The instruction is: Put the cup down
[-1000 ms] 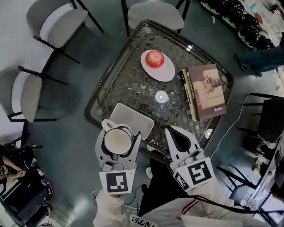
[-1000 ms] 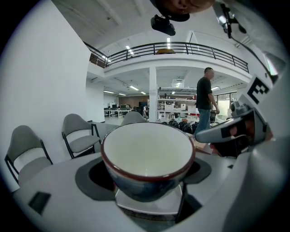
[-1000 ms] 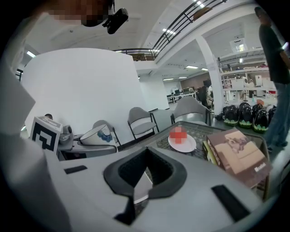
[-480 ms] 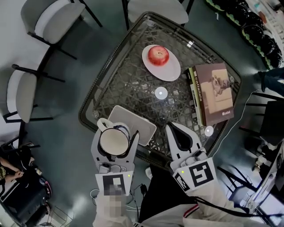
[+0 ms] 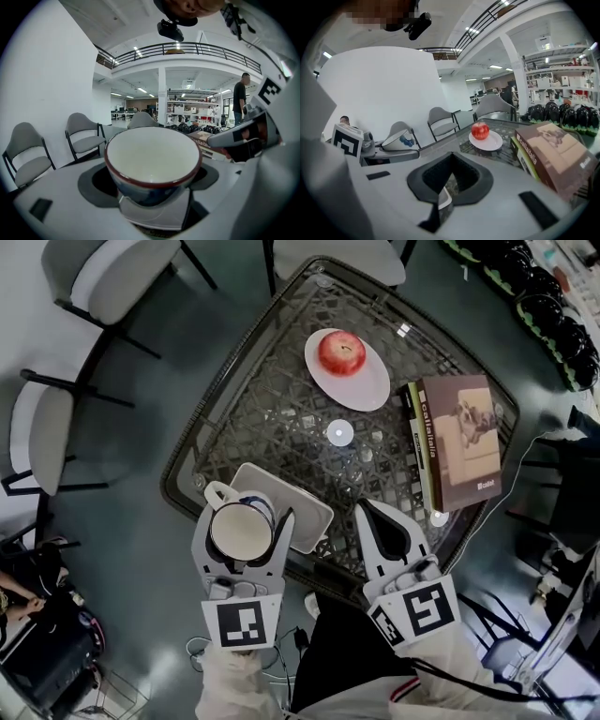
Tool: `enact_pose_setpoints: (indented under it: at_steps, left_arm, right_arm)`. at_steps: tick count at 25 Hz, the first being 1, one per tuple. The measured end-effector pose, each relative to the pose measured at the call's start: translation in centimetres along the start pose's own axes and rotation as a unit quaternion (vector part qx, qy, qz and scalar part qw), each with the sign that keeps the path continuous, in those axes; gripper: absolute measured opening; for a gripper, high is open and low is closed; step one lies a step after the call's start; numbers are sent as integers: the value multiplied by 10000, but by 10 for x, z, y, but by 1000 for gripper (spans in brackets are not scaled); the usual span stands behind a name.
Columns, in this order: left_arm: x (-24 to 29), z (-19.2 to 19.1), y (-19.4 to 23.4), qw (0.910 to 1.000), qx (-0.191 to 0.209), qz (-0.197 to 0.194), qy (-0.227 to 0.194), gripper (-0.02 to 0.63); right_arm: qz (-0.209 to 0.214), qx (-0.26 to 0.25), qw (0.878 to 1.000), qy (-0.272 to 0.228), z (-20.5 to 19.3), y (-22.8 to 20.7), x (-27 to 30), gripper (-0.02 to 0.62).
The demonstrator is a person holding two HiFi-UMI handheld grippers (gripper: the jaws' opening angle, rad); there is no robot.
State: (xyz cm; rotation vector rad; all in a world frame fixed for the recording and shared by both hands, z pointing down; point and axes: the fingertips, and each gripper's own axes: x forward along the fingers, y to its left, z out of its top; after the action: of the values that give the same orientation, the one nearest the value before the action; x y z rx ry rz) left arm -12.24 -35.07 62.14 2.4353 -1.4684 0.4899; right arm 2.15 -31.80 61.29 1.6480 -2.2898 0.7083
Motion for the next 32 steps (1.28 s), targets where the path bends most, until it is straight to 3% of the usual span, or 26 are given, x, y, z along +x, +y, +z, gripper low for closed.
enact_pose_setpoints:
  at_steps: [32]
  left_arm:
    - [33, -43, 14, 9995, -209, 142, 178, 416]
  right_arm:
    - [25, 93, 9996, 256, -13, -12, 33, 5]
